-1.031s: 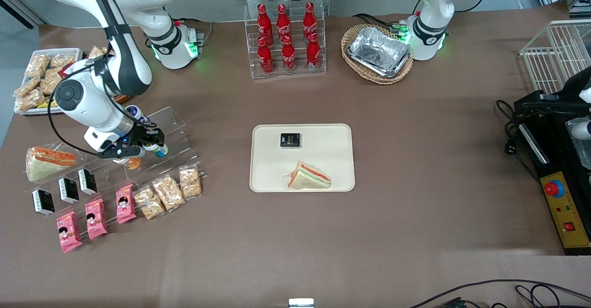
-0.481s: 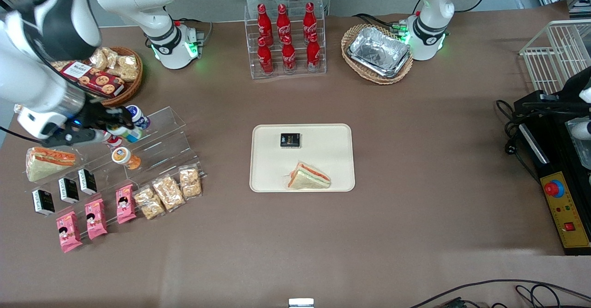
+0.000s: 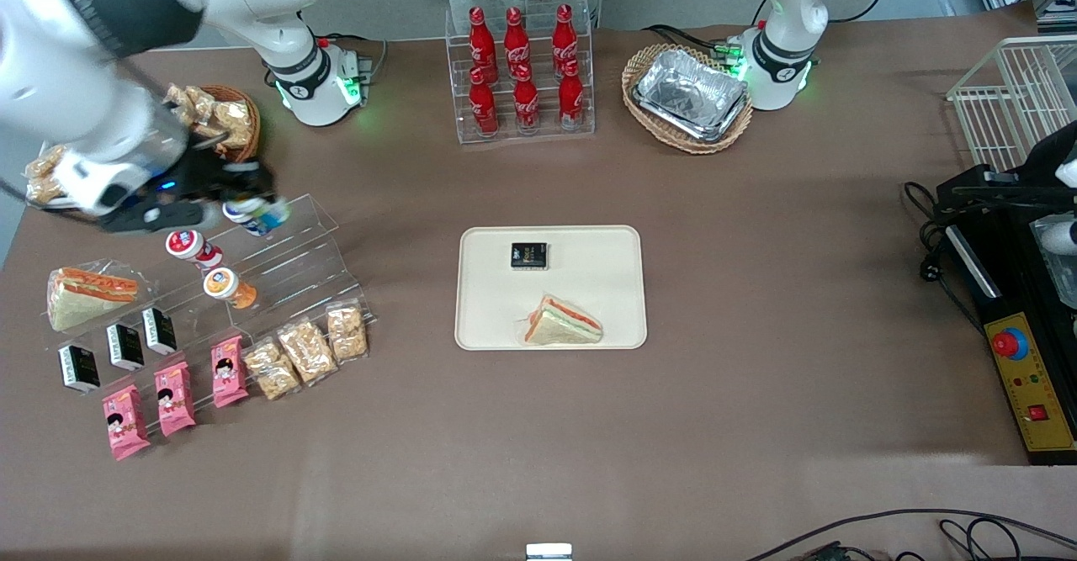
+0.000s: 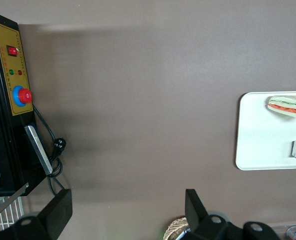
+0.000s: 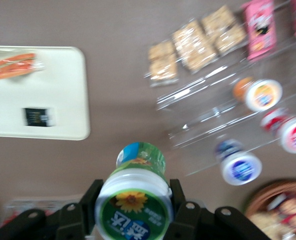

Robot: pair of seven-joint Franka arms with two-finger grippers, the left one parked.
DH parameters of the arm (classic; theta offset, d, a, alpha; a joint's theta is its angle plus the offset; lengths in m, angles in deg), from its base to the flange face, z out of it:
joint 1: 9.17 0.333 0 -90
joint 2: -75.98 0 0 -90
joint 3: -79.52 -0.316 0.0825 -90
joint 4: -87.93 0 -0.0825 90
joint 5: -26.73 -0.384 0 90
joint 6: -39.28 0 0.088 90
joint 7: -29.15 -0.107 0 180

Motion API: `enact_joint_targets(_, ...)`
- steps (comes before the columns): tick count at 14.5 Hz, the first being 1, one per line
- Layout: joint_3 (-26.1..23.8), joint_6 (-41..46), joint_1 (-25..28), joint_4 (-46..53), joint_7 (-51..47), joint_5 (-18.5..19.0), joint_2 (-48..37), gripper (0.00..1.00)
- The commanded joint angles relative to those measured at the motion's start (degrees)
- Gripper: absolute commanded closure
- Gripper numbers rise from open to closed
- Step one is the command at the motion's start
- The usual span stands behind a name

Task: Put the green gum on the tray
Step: 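Lift the green gum bottle up out of the rack, then carry the green gum bottle over to the cream tray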

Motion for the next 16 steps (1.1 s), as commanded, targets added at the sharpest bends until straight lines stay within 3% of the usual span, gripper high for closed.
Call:
enact_joint_targets(1,-10.0,1.0,-0.1,3.4,-15.5,-2.6,1.5,1.00)
enact_joint_targets(6,-21.3,-12.3,0.3,-1.5,-29.1,-1.8,6.5,1.00)
enact_joint_targets(8,-22.1,-20.3,3.1,-6.0,-32.0,-0.3,8.6,1.00)
enact_joint_targets(13,-22.1,-31.9,8.5,-8.7,-37.1,9.9,20.5,1.00)
enact_joint_targets(16,-22.1,-39.4,9.6,-12.6,-38.8,11.9,23.5,1.00)
